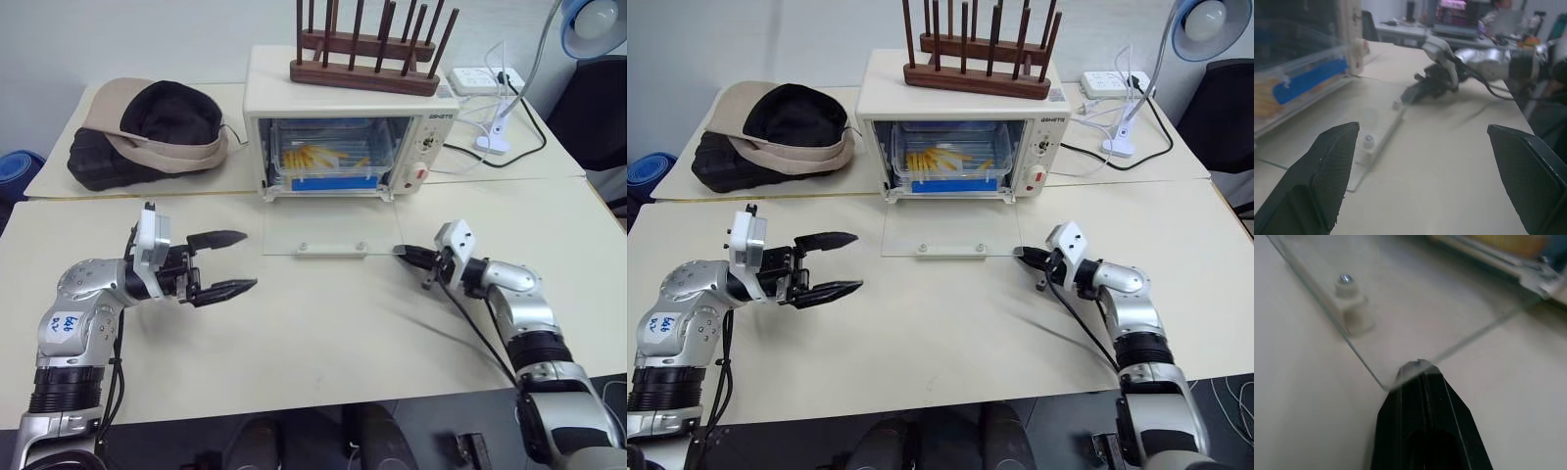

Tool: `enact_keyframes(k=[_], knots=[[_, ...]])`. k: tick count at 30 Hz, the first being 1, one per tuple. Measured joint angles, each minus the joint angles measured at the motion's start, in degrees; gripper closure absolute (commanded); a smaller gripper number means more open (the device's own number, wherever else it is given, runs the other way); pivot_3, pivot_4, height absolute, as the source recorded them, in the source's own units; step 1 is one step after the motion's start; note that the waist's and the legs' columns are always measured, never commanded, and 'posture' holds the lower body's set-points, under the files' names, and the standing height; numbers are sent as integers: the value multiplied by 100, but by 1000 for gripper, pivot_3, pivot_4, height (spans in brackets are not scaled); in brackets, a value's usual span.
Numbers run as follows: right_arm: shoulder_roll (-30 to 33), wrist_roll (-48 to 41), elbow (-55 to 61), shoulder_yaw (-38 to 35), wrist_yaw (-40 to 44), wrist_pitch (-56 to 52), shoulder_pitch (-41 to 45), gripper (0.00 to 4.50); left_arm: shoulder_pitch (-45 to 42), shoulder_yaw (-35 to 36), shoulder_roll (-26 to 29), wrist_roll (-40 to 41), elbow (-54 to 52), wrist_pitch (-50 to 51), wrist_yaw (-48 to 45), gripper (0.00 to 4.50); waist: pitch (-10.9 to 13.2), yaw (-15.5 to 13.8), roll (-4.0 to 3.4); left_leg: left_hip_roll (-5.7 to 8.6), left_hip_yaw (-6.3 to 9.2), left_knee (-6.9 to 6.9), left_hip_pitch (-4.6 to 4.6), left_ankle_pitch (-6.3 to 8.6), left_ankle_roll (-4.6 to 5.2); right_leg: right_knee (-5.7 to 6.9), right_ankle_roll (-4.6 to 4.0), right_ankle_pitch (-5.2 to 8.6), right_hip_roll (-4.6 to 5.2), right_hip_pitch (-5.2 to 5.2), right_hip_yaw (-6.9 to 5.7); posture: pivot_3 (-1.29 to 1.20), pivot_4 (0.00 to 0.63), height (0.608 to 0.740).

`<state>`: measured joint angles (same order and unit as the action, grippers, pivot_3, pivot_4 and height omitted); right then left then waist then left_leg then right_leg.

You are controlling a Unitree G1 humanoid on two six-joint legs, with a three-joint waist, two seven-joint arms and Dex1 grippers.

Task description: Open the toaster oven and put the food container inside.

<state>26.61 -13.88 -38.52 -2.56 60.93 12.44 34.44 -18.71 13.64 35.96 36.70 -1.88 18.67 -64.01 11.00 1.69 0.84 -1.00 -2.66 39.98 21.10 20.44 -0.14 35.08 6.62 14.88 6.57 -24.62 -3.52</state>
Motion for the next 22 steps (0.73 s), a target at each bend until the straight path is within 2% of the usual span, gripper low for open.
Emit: enact_keyframes(k=[5, 10, 13, 16, 19, 22], knots=[[-312, -984, 827, -523, 28, -331, 80, 4500, -4, 353, -200, -24, 4, 4, 880, 37, 2, -24, -3, -2, 38, 2, 3, 0, 0, 0, 1, 0, 4, 1, -3, 0, 150, 740], [-256, -1883, 2170, -830, -135, -1388, 127, 4500, 157, 360, -65, -624, 62, -605, 1134, 37, 1, -22, -6, 7, 39, -3, 2, 1, -2, -3, 0, 0, 2, 0, -5, 0, 150, 740], [98, -2062, 2938, -847, -100, -1874, -146, 3898, 500, 236, 119, -1245, 295, -1273, 1129, 0, 0, -25, -12, 9, 37, -15, 2, 3, -2, -12, -1, 1, 0, -2, -6, 0, 150, 740], [624, -1827, 3442, -661, 397, -1805, -958, 2896, 989, 194, 251, -1587, 620, -1843, 929, 0, 0, -46, -11, 9, 19, -23, 6, 9, 5, -30, -1, 1, -1, 0, -15, 0, 150, 740], [802, -1601, 3544, -528, 809, -1498, -1612, 1901, 1265, 207, 339, -1637, 648, -2066, 811, 0, 0, -85, -12, 10, -5, -22, 4, 11, 10, -29, 0, 0, 5, -1, -12, 0, 150, 740], [1008, -1271, 3500, -510, 1254, -678, -2102, 892, 1661, 262, 399, -1629, 555, -2135, 692, 0, 0, -115, -12, 8, -23, -21, -3, 13, 13, -29, 0, 0, 3, 2, -10, 0, 150, 740]])
